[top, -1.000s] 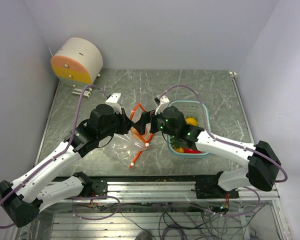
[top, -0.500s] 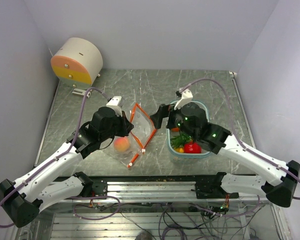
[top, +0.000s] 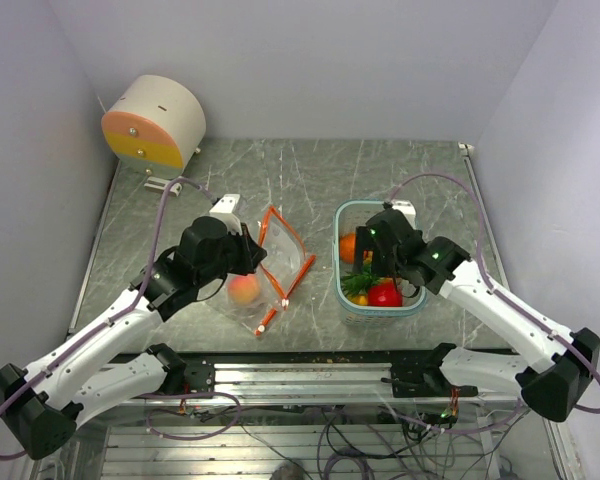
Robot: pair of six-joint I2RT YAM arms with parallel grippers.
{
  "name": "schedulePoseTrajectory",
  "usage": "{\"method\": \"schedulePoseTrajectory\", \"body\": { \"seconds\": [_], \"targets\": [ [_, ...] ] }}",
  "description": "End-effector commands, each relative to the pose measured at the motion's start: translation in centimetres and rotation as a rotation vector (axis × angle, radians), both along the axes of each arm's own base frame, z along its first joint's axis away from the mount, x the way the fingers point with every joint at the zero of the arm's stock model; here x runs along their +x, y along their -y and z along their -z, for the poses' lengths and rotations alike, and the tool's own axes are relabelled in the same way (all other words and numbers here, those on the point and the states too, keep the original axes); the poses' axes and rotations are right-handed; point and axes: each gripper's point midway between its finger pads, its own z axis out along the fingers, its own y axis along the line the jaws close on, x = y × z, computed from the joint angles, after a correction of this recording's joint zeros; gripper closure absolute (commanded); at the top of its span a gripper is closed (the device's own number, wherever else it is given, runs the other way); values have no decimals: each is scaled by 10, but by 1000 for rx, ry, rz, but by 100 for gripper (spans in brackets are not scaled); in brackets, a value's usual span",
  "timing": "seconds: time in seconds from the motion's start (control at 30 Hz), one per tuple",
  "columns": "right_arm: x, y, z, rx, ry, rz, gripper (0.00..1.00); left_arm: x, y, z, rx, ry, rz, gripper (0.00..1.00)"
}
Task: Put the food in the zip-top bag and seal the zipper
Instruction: Pick up the fake fruit from the bin.
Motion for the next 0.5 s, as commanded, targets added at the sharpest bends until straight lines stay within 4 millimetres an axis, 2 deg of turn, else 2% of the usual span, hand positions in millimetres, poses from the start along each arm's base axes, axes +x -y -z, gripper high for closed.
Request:
{"method": "schedulePoseTrajectory", "body": {
  "seconds": [0.0, 0.1, 0.17, 0.3, 0.47],
  "targets": [
    [-21, 20, 26, -22, -162, 19, 0, 0, -1, -12, -30, 43, 1, 93],
    [-26, 27, 32, -38, -205, 41, 0, -1, -3, -12, -30, 48, -4, 93],
    [-32, 32, 48, -65, -250, 43, 0, -1, -3, -11, -30, 51, -4, 93],
    [-39, 28, 73, -66, -319, 31, 0, -1, -3, -7, -22, 44, 0, 93],
    [-45, 39, 92, -127, -361, 61, 2, -2, -4, -5, -9, 43, 1, 93]
  ]
}}
